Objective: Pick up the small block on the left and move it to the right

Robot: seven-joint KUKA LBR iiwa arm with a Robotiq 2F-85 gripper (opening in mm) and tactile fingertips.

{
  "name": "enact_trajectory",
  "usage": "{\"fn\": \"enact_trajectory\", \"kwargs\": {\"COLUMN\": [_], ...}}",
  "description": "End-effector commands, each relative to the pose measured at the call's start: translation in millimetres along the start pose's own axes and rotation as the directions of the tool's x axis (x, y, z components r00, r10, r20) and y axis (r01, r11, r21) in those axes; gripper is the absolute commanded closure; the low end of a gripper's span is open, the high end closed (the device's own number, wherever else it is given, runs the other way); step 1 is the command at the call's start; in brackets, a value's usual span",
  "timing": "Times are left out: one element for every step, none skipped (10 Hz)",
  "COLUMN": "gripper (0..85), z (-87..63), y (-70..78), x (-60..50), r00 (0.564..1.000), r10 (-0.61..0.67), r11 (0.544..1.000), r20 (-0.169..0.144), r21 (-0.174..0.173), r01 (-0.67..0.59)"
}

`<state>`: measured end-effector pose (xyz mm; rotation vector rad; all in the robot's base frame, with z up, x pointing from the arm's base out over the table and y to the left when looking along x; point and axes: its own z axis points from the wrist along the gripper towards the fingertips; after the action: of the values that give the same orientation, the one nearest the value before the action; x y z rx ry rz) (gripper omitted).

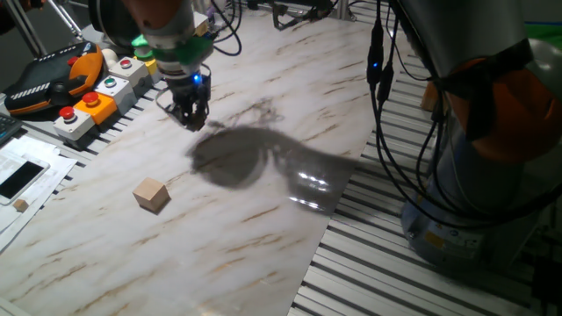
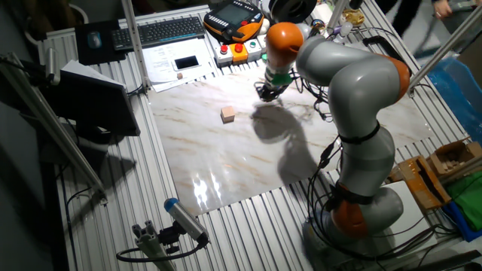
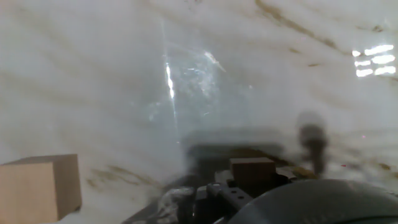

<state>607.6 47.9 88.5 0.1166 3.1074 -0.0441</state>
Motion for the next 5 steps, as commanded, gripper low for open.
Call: {"fn": "enact_trajectory", "kwargs": {"gripper": [84.3,84.3,84.3,84.3,84.3], "z": [0.6,2.6,3.1,2.8,3.1], "y": [42.2,49.7,54.1,56.8,56.7], "x": [5.9,9.5,10.7,10.6,9.3], "r00": [1.0,1.0,1.0,1.0,1.0], "r10": [0.004,0.005,0.002,0.001,-0.002], "r11": [1.0,1.0,1.0,1.0,1.0], "r20": [0.004,0.006,0.005,0.001,0.0], "r21": [0.001,-0.004,-0.007,-0.008,-0.008], "r01": [-0.004,-0.005,-0.002,-0.001,0.002]}}
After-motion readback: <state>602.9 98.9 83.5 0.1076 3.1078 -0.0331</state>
